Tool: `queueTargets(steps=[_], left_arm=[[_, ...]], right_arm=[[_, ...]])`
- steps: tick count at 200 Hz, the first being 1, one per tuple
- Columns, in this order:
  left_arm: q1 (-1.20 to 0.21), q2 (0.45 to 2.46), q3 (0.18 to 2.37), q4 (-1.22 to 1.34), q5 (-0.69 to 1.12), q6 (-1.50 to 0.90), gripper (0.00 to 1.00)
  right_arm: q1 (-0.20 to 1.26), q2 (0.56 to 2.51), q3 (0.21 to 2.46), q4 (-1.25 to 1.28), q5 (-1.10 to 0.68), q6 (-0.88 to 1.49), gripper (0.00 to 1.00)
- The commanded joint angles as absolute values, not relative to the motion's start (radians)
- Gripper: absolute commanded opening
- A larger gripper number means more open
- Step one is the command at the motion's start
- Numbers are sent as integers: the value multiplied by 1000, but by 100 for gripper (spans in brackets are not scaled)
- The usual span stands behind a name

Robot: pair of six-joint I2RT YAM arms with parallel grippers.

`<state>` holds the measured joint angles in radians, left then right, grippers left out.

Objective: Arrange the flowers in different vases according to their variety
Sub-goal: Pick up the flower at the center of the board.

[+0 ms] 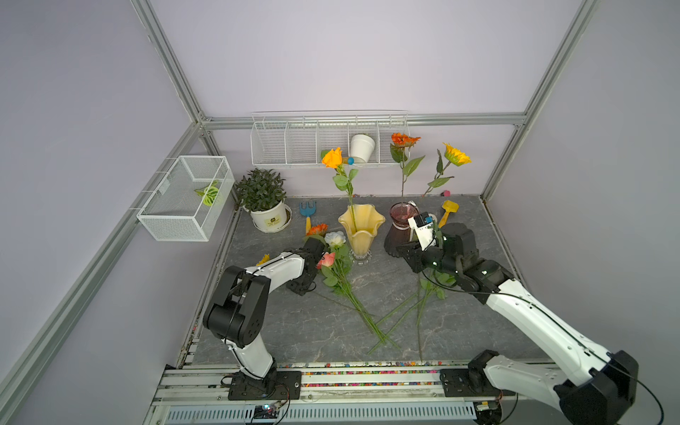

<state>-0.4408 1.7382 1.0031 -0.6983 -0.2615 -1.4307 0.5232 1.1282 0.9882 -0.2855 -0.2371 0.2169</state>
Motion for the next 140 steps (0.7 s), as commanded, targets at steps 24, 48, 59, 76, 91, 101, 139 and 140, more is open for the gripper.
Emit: queueTargets(steps=[24,48,59,76,91,101,139,140], left_arm=[[-436,1859,946,-702,-118,-1424,21],[-436,1863,943,-695,-108,-1422,10],[-436,1861,941,-689,-104,-1420,2],[-437,1856,932,-672,-94,-1417,0],[-436,1845,932,-671,-98,-1415,0],[-436,1830,934,-674,-106,-1407,0],[-469,1720,1032,-767,-223,-1335,0],[-470,1717,1035,-770,-227,-1334,0]], right_arm=[[529,1117,967,-255,-248,223,19],[529,1111,971,-261,-251,221,16],[529,1104,972,-269,-250,220,15],[530,1085,976,-287,-253,221,15],[529,1061,974,-306,-258,233,15],[529,1042,973,-320,-262,247,15],[530,966,960,-411,-290,314,15],[530,965,959,-413,-294,315,15]])
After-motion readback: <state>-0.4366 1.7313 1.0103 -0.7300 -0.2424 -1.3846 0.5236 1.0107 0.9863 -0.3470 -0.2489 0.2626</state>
